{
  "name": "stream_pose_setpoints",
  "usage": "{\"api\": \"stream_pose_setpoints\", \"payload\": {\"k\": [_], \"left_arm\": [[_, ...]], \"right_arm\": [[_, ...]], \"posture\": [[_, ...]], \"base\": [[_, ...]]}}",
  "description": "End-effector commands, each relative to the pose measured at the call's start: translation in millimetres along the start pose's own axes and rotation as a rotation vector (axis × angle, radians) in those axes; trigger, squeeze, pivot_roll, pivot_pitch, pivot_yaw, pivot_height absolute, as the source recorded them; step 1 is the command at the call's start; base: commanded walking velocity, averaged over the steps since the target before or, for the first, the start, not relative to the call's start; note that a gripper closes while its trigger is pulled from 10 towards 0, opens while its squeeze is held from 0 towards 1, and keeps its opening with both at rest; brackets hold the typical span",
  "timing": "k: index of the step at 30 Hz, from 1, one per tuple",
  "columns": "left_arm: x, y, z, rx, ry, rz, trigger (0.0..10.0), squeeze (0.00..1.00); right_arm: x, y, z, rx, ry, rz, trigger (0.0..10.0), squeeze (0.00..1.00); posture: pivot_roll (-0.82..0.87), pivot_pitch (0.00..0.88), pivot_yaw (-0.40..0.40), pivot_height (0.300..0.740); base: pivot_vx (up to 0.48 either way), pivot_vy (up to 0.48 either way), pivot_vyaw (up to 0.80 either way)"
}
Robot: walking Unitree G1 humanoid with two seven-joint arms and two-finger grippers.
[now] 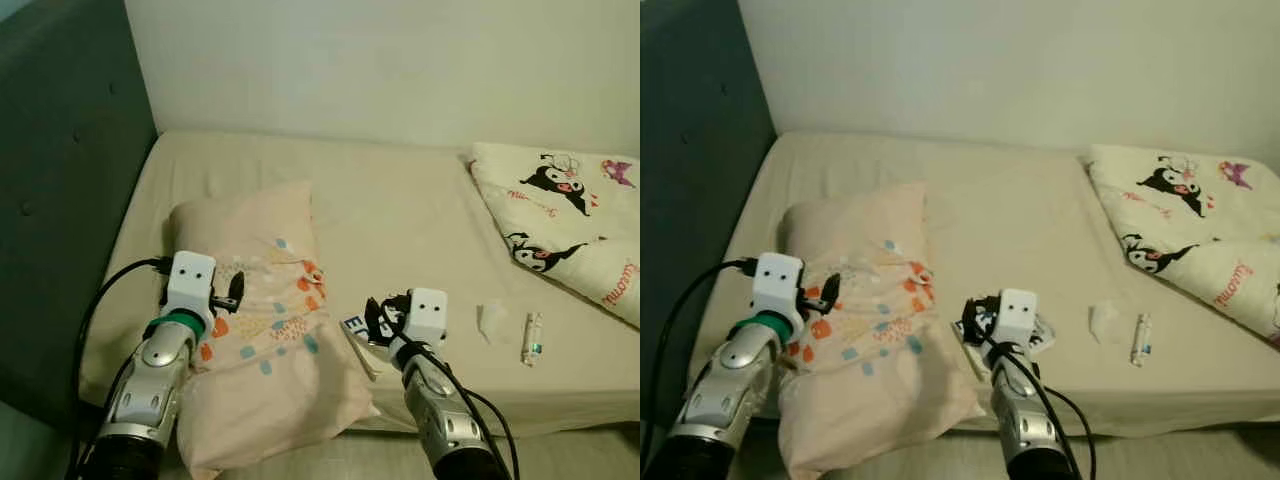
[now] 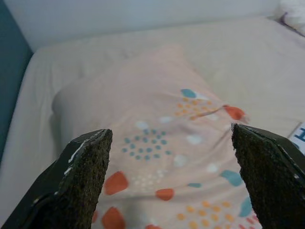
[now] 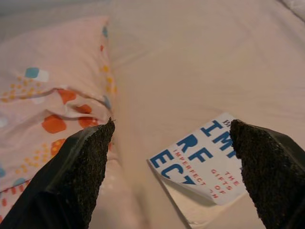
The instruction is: Clean up the room
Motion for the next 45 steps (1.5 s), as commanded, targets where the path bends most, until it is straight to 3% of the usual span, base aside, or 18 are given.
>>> {"api": "stream_pose_setpoints", "payload": {"k": [1,6,20,23,27,29,35,38,45], "left_arm": [[-8,2.9,0.2,-0.007,-0.028,0.005,10.0,0.00],[-10,0.3,1.6,0.023,-0.038,-0.039,10.0,0.00],[-8,-3.9,1.4,0.041,-0.030,-0.048,10.0,0.00],[-9,1.9,3.2,0.028,-0.038,-0.041,10.0,0.00],[-5,10.2,6.7,-0.014,-0.039,-0.013,10.0,0.00],[-1,14.3,11.6,-0.041,-0.040,0.005,10.0,0.00],[9,20.2,25.2,-0.083,-0.034,0.015,10.0,0.00],[10,22.1,27.7,-0.091,-0.028,0.023,10.0,0.00],[7,28.1,31.2,-0.121,-0.024,0.026,10.0,0.00]], "right_arm": [[-8,6.8,-2.1,-0.023,-0.021,0.015,10.0,0.00],[-7,10.4,-2.6,-0.029,-0.015,0.011,10.0,0.00],[-8,13.5,-1.7,-0.040,-0.019,-0.008,10.0,0.00],[-8,16.9,-0.4,-0.044,-0.013,-0.009,10.0,0.00],[-6,24.2,-0.2,-0.088,-0.004,-0.011,10.0,0.00],[-8,31.0,-1.8,-0.122,-0.001,-0.007,10.0,0.00],[-7,47.9,-10.2,-0.189,0.015,-0.006,10.0,0.00],[-3,53.8,-13.4,-0.202,0.025,-0.025,10.0,0.00],[22,85.3,-35.2,-0.275,0.071,-0.102,10.0,0.00]], "posture": [[0.11,0.000,-0.015,0.740],[0.10,0.000,-0.012,0.740],[0.11,0.000,-0.019,0.740],[0.13,0.000,0.028,0.740],[0.14,0.000,0.073,0.740],[0.13,0.000,0.135,0.740],[0.09,0.000,0.166,0.740],[0.07,0.000,0.151,0.740],[-0.07,0.003,0.067,0.740]], "base": [[0.000,0.000,-0.80],[0.000,0.000,-0.73],[0.000,0.000,0.00],[0.000,0.000,0.00],[0.000,0.000,0.00],[0.000,0.000,0.00],[0.000,0.000,0.00],[0.000,0.000,0.00],[0.000,0.000,0.00]]}}
Point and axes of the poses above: a point about 5 cm out from each wrist's last joint towards the gripper, its own z axis pointing out of the wrist towards the gripper, its own x axis along the axis of the wrist's last joint, y = z × x, the point moved 5 cm from there along z, pointing out of the wrist towards the gripper, and after that the axes turned 8 degrees about -z, right-handed, at the moved point
